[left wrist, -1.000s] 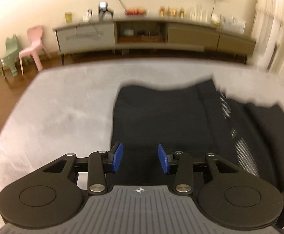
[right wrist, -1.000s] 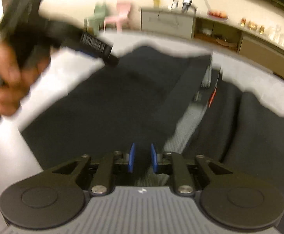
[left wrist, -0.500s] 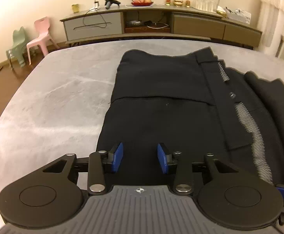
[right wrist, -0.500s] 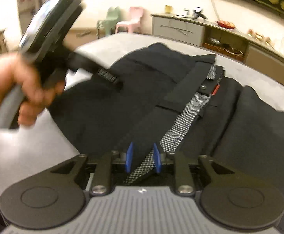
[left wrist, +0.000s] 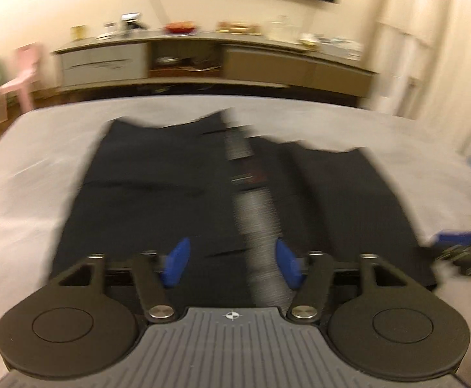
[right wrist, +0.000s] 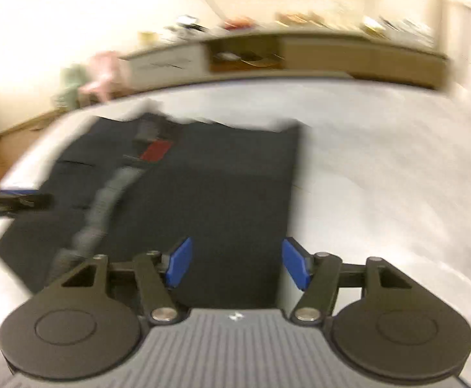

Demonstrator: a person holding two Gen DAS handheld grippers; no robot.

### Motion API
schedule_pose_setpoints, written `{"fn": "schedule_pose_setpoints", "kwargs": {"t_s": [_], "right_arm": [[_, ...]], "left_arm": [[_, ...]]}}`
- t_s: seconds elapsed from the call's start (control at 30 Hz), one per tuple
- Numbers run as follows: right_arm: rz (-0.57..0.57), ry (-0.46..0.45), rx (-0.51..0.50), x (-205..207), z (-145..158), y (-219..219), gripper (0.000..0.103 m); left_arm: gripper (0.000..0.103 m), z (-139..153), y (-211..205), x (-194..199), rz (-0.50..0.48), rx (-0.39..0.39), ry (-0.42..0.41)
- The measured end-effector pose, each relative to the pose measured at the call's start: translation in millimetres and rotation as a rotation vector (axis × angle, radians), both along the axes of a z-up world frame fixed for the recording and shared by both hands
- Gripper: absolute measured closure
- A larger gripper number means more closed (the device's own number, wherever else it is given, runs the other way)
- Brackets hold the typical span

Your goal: Fold clothes

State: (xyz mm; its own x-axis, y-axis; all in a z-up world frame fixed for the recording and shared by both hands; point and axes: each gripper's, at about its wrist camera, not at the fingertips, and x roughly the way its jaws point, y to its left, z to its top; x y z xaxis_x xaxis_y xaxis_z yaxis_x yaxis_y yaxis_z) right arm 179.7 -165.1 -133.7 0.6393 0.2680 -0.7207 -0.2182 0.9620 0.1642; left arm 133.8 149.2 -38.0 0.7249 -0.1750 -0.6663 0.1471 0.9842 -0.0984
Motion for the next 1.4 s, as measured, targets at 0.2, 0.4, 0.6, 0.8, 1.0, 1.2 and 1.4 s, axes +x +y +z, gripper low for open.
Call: {"fn": "schedule_pose_setpoints", "kwargs": {"t_s": [0.2, 0.4, 0.6, 0.8, 1.0, 1.2, 1.4], "right_arm": [[0.071, -0.086, -0.103, -16, -13, 10, 0.097], [0.161, -0.265, -0.191, -39, 2, 34, 0.098], [0.17, -0.246, -0.096, -35, 3, 23, 0.091], [0.174, -0.203, 0.254, -44, 36, -15, 0.069], [0.324, -0.153, 0.205, -48, 14, 33, 0.069], [0.52, -0.171, 0.079, -61, 0, 124, 0.07], [0.589, -0.191, -0.09, -46, -7, 172, 0.072]], "left_arm": [[0.015, 23, -121, 42, -0.206, 0.052, 0.008], [0.014, -11, -204, 97, -0.413, 0.237, 0.165], [0.083, -34, -203, 105, -0.447, 0.355, 0.184], [0.089, 51, -61, 87, -0.221, 0.087, 0.025], [0.085, 5, 106, 92, 0.158, 0.077, 0.149], [0.042, -23, 138, 38, 0.256, -0.024, 0.068], [0.043, -40, 92, 12, 0.109, -0.063, 0.098]]}}
